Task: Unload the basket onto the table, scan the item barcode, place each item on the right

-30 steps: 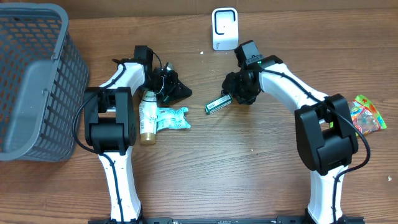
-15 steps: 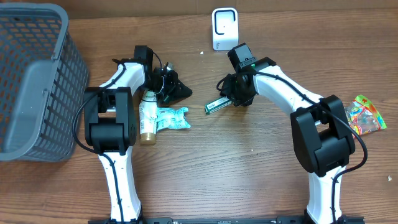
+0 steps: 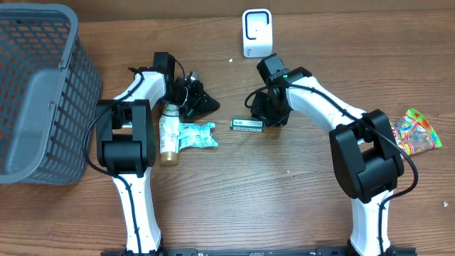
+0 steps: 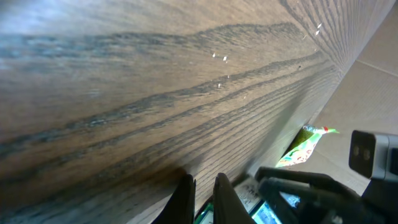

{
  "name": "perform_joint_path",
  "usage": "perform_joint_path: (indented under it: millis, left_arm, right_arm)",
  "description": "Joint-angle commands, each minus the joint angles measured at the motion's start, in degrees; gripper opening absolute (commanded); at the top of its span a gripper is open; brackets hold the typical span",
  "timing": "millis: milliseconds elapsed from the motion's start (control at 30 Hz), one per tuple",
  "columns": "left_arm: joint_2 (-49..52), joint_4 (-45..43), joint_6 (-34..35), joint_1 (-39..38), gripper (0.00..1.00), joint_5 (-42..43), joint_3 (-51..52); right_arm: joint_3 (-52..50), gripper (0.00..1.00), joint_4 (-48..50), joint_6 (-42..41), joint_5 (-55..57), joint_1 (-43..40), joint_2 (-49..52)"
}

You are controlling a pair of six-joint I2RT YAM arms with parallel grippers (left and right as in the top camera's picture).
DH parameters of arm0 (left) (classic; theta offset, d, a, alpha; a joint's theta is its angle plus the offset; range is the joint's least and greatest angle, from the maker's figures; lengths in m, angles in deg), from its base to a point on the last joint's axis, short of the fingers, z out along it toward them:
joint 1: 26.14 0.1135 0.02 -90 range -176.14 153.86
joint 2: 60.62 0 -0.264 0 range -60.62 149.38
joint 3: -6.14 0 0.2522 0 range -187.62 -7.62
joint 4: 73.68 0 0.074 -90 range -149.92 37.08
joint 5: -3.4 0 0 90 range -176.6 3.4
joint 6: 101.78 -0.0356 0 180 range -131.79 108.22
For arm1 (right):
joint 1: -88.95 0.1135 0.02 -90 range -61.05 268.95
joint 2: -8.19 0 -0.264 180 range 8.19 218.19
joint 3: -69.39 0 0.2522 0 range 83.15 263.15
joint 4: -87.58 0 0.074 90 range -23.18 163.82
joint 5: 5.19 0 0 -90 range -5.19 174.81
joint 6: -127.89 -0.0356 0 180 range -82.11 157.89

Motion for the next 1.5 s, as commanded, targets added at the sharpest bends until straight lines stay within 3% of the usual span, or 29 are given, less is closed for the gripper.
perform_joint_path:
  millis: [0,133,233,500,867,1133,1300,1333,1467]
  left_arm:
    - [2.9,-0.1,-1.1,-0.8,0.07,-6.3,0.3]
    - [2.9,-0.1,-1.1,-0.8,0.06,-6.3,0.3]
    - [2.9,-0.1,-1.1,-0.8,0.06,-6.3,0.3]
    - [2.9,-0.2,-1.1,-0.8,0.06,-6.3,0.3]
    - [2.9,-0.1,-1.1,-0.8,0.06,-6.4,0.3]
    - [2.9,-0.1,-1.1,-0.8,0.06,-6.4,0.3]
    - [2.9,-0.1,-1.1,-0.8,0.05,-6.4,0.3]
    - [2.9,-0.1,-1.1,-0.8,0.05,-6.4,0.3]
    - [2.9,-0.1,-1.4,-0.8,0.05,-6.4,0.3]
  right_arm:
    - [-0.3,0.37,-2.5,13.8,-7.5,-0.2,0.3]
    - [-0.2,0.37,-8.7,27.1,-10.7,-0.1,0.3]
    - [1.0,0.50,-11.2,34.4,-7.9,-0.2,0.3]
    - [3.8,0.59,-13.7,35.6,-8.3,-0.3,-2.0]
    - [0.0,0.60,-10.8,34.9,-7.9,4.5,-1.9]
    - [-0.4,0.56,-10.3,32.8,0.2,5.6,-1.9]
    - [-0.4,0.43,-8.1,29.9,-0.2,5.5,-1.9]
    - [-0.4,0.36,-7.7,29.8,-0.7,5.7,-1.9]
    - [-0.3,0.31,-7.0,29.8,-0.9,6.2,-1.9]
